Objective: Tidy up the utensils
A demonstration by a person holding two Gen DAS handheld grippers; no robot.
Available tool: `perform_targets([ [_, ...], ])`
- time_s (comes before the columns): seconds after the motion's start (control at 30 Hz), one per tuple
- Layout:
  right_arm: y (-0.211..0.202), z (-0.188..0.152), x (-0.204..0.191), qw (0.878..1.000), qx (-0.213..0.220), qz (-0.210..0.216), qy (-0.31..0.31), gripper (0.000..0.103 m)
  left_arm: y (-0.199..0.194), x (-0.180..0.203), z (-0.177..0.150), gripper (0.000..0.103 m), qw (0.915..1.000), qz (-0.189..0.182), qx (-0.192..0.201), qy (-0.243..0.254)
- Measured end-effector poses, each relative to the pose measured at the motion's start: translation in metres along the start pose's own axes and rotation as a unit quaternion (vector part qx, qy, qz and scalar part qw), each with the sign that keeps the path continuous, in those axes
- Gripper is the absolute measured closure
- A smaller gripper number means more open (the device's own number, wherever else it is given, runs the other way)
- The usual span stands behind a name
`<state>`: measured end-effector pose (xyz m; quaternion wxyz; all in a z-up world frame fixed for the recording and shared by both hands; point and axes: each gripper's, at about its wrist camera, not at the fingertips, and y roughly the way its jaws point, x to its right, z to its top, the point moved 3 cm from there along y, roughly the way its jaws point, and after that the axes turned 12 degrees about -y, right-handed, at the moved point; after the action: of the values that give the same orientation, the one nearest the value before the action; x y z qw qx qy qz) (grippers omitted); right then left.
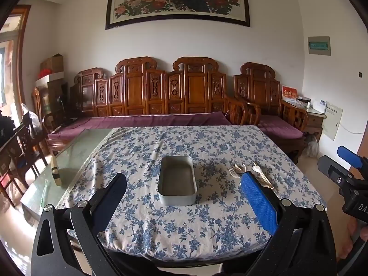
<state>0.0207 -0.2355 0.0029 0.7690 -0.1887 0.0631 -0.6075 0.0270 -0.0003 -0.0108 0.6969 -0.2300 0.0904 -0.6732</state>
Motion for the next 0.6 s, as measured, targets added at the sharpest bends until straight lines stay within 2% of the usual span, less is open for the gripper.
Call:
perform_targets([
  [0.6, -0.0017, 0.0031, -0.003, 1.0, 0.002, 0.0, 0.0, 0.002, -0.0023, 0.0063, 0.0012, 0.006, 1.0, -0.002, 0.0, 0.003],
])
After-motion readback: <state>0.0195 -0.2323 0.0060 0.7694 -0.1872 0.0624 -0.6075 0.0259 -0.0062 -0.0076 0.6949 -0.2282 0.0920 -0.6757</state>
